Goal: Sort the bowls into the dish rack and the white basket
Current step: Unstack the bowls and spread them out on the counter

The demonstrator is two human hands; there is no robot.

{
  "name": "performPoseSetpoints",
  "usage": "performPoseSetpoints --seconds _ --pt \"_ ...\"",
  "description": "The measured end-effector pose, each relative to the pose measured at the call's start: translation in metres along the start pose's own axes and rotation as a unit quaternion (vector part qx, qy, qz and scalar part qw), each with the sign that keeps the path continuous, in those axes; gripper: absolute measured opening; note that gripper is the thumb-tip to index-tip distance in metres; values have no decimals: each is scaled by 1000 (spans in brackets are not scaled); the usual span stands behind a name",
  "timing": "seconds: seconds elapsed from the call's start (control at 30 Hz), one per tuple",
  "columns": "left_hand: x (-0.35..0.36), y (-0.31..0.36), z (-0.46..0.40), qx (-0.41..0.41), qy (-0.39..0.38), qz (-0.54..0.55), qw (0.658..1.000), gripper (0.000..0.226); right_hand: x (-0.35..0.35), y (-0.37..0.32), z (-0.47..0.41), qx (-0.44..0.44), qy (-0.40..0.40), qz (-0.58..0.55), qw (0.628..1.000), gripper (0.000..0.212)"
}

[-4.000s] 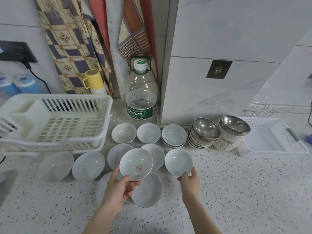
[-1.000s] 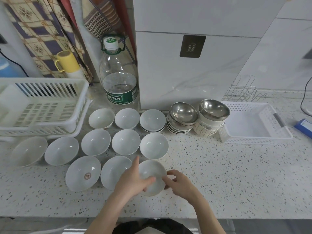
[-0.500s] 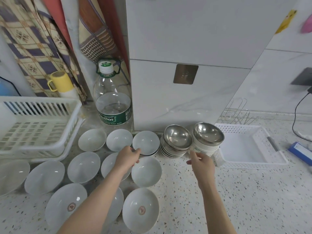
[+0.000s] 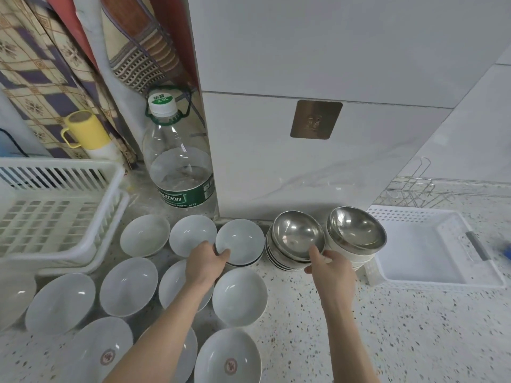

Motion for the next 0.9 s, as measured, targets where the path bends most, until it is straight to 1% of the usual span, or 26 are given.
performPoseSetpoints --seconds 0.1,0.23,0.3,0.4,0.5,0.57,0.73,0.83,0.9 --pt "-1 3 -2 -8 -7 -10 1000 29 4 -4 -1 -5 -1 22 1000 23" --pt "-3 7 0 -16 -10 -17 1000 21 7 -5 1 -5 -6 19 1000 22" --pt "-4 8 1 -11 -3 -15 1000 20 6 -5 1 -6 -6 15 1000 23" --pt "-6 11 2 -1 15 -14 1000 22 6 -5 2 -9 -7 5 1000 16" --pt "-12 15 2 15 42 -9 999 34 5 -7 3 -15 -4 -6 1000 9" --pt "-16 19 1 27 51 -2 998 37 5 -10 5 -25 -1 -20 999 11" --pt "-28 28 5 61 94 15 994 33 2 -18 13 -65 24 -34 997 20" --pt "-36 30 10 75 115 25 990 24 -3 -22 18 -87 48 -41 994 36" --pt "-43 29 14 81 135 44 987 20 -7 -25 23 -104 50 -60 992 40"
Point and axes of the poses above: each hand's wrist, its own z-axis away from the middle knuckle, its own x-axis out of the palm, y = z × x, the point moved 7 cm from there along -z, towards the middle knuckle, and after that the axes turned 10 degrees about x, right-handed, at the moved point
